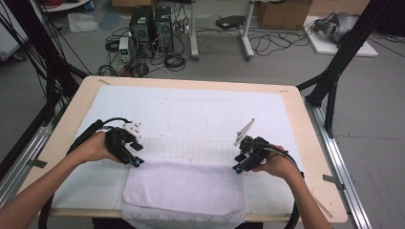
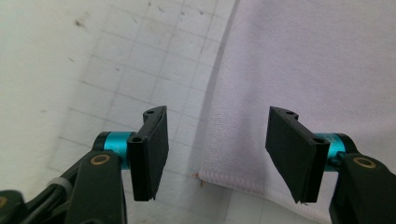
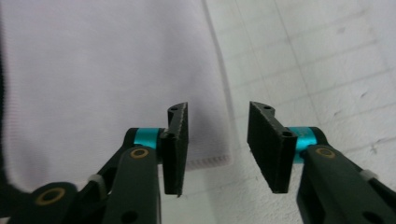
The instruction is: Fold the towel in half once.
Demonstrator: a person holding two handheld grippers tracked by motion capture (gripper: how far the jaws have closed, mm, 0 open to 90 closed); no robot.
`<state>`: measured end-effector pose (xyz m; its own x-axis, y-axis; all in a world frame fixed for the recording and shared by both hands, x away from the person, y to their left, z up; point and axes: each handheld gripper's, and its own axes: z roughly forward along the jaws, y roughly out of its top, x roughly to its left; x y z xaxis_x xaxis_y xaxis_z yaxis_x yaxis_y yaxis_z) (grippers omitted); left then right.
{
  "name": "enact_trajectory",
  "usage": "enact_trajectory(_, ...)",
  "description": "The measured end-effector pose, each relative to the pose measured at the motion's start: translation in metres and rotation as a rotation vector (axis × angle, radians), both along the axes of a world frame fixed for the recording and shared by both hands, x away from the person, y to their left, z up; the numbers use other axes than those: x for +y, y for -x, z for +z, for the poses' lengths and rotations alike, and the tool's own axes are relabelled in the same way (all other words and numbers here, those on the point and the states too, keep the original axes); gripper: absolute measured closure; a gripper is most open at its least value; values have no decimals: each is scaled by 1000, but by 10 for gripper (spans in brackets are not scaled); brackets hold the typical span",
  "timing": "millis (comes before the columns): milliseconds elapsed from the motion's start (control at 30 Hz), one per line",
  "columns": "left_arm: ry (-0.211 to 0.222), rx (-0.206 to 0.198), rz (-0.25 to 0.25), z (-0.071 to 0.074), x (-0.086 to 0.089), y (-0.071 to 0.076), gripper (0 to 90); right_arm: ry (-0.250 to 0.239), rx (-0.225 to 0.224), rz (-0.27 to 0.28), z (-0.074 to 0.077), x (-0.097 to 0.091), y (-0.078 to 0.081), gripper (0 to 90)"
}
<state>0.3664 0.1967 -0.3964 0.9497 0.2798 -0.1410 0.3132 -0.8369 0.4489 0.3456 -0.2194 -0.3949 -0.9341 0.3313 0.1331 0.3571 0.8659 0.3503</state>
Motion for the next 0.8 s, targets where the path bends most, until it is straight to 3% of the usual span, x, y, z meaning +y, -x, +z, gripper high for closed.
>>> enact_trajectory(33,-11,26,-11,-4,-1,-2,409,10,22,-4,-4,2,-2,631)
enact_trajectory(100,-35,73,14,-10,-5,-3,444,54,39,-1,-10,6,-3,703)
enact_trajectory(133,-48,100,10,-13,-6,-4,506,82,46,3,-13,8,-3,728)
enact_trajectory(167,-67,114,3,-16,-8,-3,537,98,44,8,-15,10,-3,761)
enact_trajectory(200,-77,92,16,-16,-11,-1,584,100,49,5,-14,11,-3,846)
enact_trajectory(233,-88,96,20,-15,-11,0,638,108,50,-1,-12,12,-3,860)
enact_trajectory(267,-88,121,37,-14,-12,-1,758,119,42,6,-11,13,-4,869)
enact_trajectory(333,-102,78,40,-11,-13,2,852,140,13,16,-10,15,-2,877)
enact_trajectory(367,-98,61,42,-9,-14,3,860,156,-12,14,-8,16,-2,879)
enact_trajectory(400,-100,14,55,-6,-14,4,863,162,-30,12,-7,16,-2,881)
enact_trajectory(500,-83,-40,91,4,-12,1,867,153,-96,-4,0,16,-3,882)
enact_trajectory(567,-80,-78,117,11,-11,-4,867,152,-157,-33,8,14,-5,883)
enact_trajectory(667,-66,-146,152,21,-10,-15,867,114,-233,-82,22,9,-14,883)
enact_trajectory(767,-63,-218,201,34,-10,-31,867,93,-300,-131,35,7,-26,884)
enact_trajectory(800,-65,-243,219,39,-10,-38,868,85,-340,-163,41,6,-32,884)
